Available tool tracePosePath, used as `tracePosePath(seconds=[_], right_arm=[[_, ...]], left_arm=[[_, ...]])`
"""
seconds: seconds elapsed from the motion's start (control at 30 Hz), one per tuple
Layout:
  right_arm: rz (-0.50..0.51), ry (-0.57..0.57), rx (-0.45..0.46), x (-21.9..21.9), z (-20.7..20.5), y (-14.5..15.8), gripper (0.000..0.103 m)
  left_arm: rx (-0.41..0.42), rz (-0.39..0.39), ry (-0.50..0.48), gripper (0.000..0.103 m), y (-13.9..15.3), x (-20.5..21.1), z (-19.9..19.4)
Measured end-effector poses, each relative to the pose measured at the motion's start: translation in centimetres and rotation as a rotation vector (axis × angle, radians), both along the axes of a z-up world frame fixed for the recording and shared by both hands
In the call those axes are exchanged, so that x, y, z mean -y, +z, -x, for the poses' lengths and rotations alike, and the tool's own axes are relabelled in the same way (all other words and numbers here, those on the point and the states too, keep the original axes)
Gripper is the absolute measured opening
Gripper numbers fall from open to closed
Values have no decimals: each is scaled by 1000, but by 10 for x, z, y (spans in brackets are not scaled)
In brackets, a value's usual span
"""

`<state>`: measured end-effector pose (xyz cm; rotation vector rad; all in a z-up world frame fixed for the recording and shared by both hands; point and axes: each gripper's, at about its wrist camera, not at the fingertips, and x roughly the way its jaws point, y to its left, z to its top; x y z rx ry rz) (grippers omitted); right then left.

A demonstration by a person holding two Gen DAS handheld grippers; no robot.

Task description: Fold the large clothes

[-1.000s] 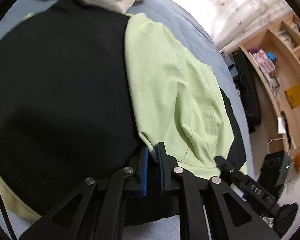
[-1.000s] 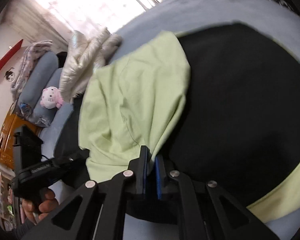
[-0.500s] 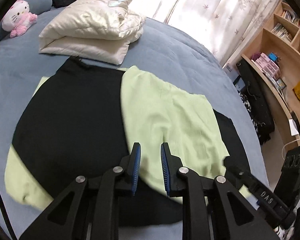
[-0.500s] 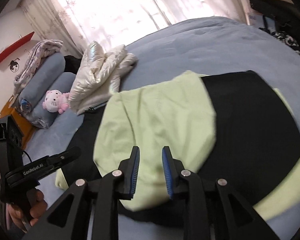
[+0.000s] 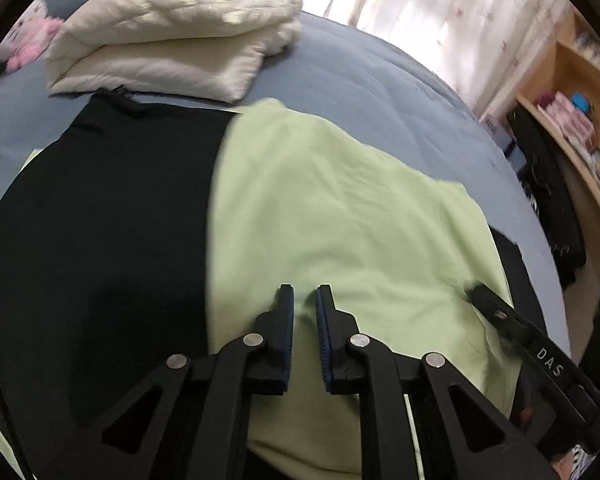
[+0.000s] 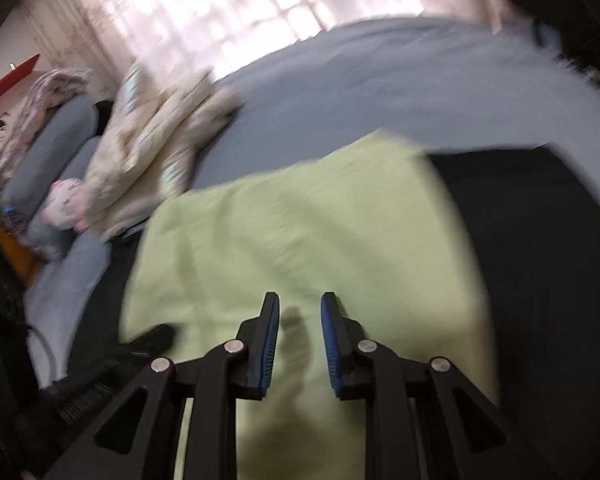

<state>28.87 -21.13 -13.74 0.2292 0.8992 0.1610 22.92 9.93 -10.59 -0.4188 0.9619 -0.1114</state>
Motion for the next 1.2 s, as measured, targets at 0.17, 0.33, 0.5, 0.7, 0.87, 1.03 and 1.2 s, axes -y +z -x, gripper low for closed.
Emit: tracePosePath(seconds=[0.17, 0.33, 0.5, 0.7, 0.87, 1.03, 1.2], right_arm=[[-93, -22, -15, 34, 9, -10, 19], [-104, -30, -30, 27, 16, 1, 23], [-128, 9, -3, 11, 38, 24, 26], [-91, 82, -21, -13, 66, 24, 42], [-48, 117, -50, -23, 92, 2, 42], [-38, 108, -46, -19, 107, 5, 42], [-54, 86, -51, -19, 115, 15, 42]], left_arm=[[23, 28, -20, 3, -8, -14, 9], [-4, 16, -12, 4, 5, -9, 13], [17, 29, -30, 10, 29, -3, 32], [-15, 27, -112, 14, 28, 21, 66], [-10, -39, -126, 15, 17, 32, 89], [-28, 2, -105, 15, 17, 23, 95], [-26, 8, -92, 18, 28, 18, 109]])
